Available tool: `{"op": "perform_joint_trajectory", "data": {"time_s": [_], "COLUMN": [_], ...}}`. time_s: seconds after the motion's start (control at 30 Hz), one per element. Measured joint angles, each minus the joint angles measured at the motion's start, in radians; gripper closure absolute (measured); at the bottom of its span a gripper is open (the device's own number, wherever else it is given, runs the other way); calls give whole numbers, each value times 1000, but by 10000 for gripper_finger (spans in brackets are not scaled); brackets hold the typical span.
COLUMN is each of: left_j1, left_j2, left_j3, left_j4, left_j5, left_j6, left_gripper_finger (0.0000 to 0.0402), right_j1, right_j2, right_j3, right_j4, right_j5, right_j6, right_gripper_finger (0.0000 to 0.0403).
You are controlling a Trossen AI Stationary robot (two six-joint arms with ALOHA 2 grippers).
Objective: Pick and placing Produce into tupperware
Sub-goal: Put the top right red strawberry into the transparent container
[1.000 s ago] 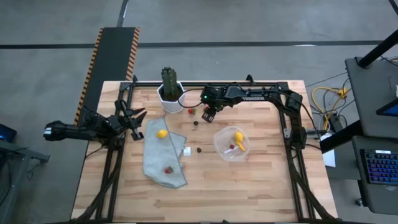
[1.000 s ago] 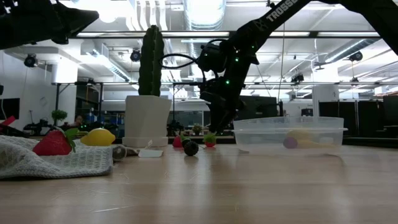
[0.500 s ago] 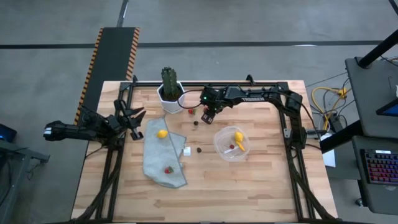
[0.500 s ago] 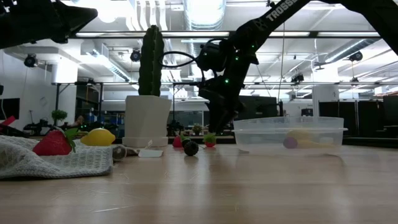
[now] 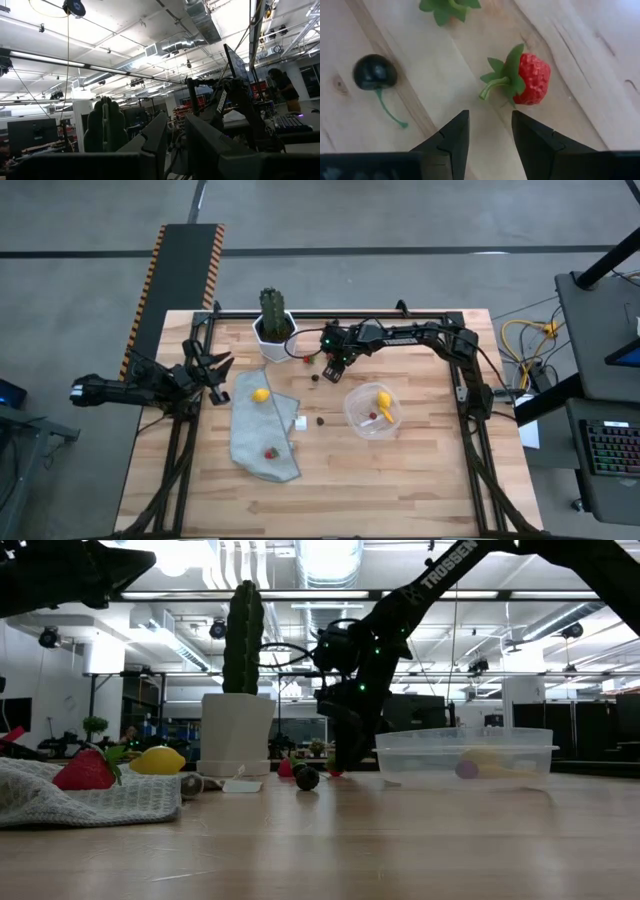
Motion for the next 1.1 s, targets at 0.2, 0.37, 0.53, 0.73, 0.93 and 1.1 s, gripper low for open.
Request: {"op": "perform_joint_trajectory", "data": {"time_s": [0.2, 0.37, 0.53, 0.73, 0.93, 1.1], "left_j1": [0, 0, 0, 0, 0, 0], "left_j2": [0, 1, 1, 1, 0, 0], "left_j3": [0, 0, 0, 0, 0, 0], "left_j4": [1, 1, 1, 1, 1, 1], "left_j5": [1, 1, 1, 1, 1, 1], "left_j6": [0, 0, 0, 0, 0, 0], "left_gripper_finger": [345, 345, 345, 345, 345, 345], "right_j1": [0, 0, 0, 2, 14, 47], "right_j2": [-10, -37, -44, -48, -58, -90], "right_j3": [2, 3, 3, 3, 3, 3], "right_j4": [0, -3, -2, -20, -32, -13], "right_j5": [0, 0, 0, 0, -1, -2], "right_j6": [-10, -21, -39, -163, -364, -488], "right_gripper_finger": [257, 257, 257, 257, 263, 269]}}
